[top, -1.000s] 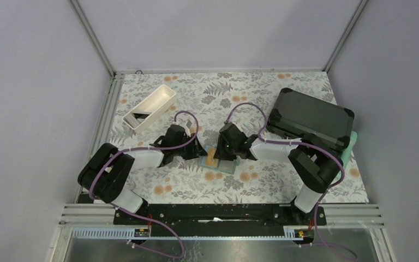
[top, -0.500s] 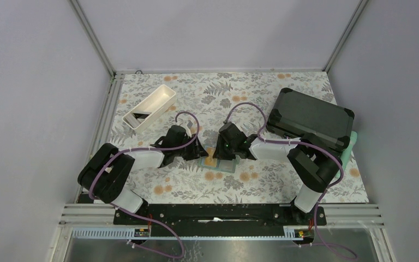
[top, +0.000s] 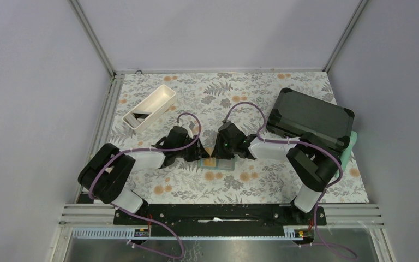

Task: Put the credit cards into the card holder
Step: Insert the credit card into the card holder, then pick up the credit card from the storage box.

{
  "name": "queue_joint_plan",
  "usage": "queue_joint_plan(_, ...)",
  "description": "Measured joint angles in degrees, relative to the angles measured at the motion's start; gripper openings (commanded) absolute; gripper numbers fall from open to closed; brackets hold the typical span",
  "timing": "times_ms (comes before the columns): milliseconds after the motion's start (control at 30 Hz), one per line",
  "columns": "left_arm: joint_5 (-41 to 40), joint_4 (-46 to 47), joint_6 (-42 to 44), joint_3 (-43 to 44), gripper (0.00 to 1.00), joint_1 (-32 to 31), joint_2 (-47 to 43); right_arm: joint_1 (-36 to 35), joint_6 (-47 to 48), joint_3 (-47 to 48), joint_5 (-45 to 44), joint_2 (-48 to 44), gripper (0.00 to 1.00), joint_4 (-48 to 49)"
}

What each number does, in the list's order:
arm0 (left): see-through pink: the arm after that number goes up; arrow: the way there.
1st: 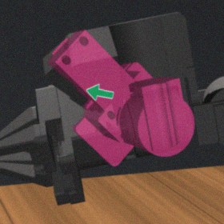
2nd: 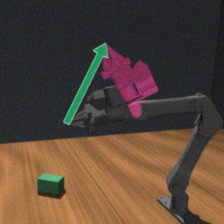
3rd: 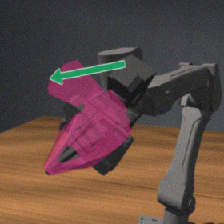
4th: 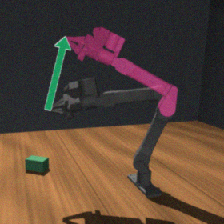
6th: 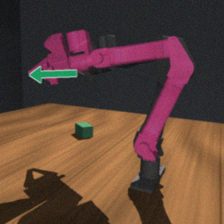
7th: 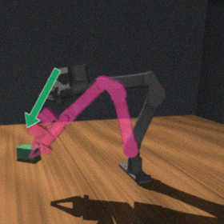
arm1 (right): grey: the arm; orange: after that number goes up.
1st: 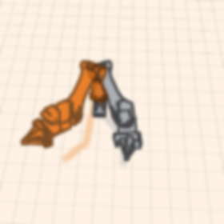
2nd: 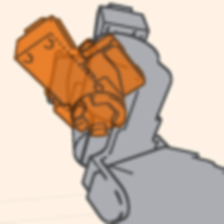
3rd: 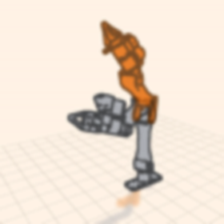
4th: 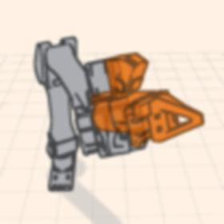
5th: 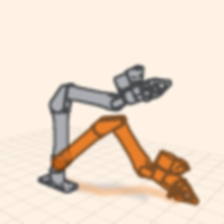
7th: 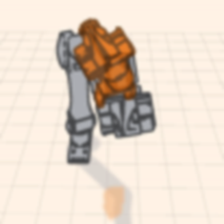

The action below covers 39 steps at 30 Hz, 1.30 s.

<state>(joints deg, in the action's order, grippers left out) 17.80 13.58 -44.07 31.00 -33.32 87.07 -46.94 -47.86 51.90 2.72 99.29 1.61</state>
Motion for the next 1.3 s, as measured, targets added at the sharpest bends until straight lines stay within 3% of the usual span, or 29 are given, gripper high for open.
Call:
queue_joint_plan(100,-0.1,-0.2,0.0,0.0,0.42,-0.1,0.0,0.0,0.0,0.0,-0.1,0.0,0.38,0.0)
queue_joint_plan(267,-1.8,-2.2,0.7,-0.3,0.58,-0.1,-2.4,-0.3,0.9,0.0,-1.2,-1.4,0.46,-1.2)
queue_joint_plan(600,-6.5,-9.5,3.1,-0.7,0.86,2.0,-10.0,-0.3,6.8,0.0,-7.5,-13.5,0.59,-9.9)
queue_joint_plan(900,-11.0,-21.6,5.9,1.3,0.9,8.0,-20.3,-0.1,12.0,-0.8,-14.3,-21.3,0.62,-16.2)
queue_joint_plan(1100,-13.1,-29.0,6.8,8.4,0.9,19.5,-23.1,0.3,13.4,-4.1,-15.7,-27.6,0.63,-15.8)
queue_joint_plan(1300,-14.0,-33.6,6.7,15.1,0.9,27.1,-21.4,0.5,13.8,-8.4,-15.6,-32.2,0.64,-14.4)
